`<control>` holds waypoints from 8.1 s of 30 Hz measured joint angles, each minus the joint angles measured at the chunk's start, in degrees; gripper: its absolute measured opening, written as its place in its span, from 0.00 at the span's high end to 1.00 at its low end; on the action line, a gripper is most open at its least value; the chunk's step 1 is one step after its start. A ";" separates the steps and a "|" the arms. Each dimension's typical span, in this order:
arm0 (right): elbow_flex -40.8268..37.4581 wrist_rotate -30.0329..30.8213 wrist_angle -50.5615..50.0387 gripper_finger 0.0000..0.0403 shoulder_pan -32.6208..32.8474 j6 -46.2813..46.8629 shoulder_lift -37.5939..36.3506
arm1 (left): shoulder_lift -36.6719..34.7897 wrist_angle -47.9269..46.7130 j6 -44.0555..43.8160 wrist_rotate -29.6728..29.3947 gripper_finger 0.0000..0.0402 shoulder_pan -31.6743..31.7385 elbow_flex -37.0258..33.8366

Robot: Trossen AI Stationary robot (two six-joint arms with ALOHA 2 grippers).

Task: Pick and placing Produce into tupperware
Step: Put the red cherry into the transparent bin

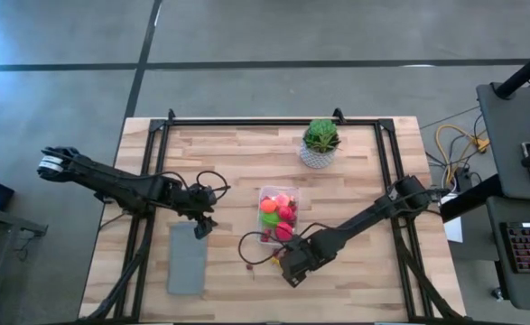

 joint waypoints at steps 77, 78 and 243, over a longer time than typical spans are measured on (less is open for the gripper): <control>0.68 4.49 2.11 0.77 0.07 3.17 -8.99 | 0.05 3.56 0.35 0.28 0.40 -0.10 -2.25; 0.68 4.74 1.45 0.77 0.03 4.24 -9.05 | 0.07 3.74 0.47 0.28 0.40 -0.24 -2.62; 1.68 10.02 2.54 0.70 4.76 7.77 2.70 | 0.13 5.79 -7.24 2.96 0.40 -1.49 -3.02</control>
